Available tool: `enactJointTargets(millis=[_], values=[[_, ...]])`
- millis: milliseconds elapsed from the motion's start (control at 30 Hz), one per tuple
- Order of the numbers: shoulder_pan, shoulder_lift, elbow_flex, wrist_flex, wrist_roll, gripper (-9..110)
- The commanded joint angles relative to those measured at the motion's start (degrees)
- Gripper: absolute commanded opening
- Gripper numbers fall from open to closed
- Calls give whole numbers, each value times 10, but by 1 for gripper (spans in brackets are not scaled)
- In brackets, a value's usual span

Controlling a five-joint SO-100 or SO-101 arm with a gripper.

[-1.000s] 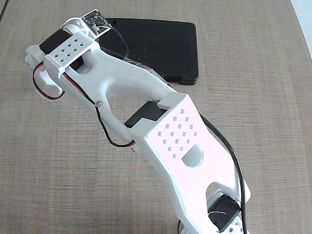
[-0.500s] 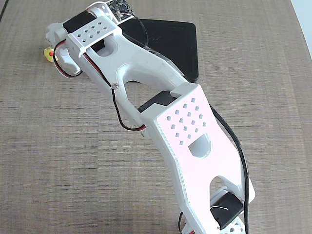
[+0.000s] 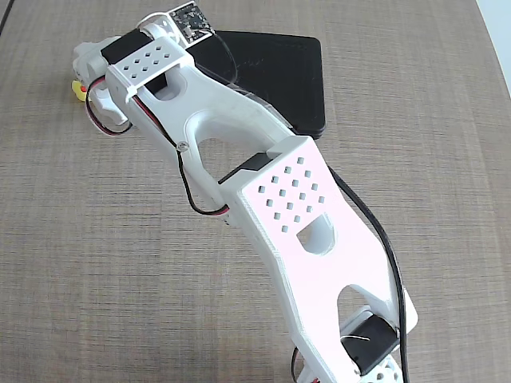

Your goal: Grasp a duck and put it on the black surface.

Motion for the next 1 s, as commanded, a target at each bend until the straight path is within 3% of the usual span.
enactJointTargets(millis=[0, 667, 967], values=[[-7, 15, -29, -6, 4, 33], [-14, 12, -33, -8, 4, 32], [-10, -18, -56, -27, 4, 11]])
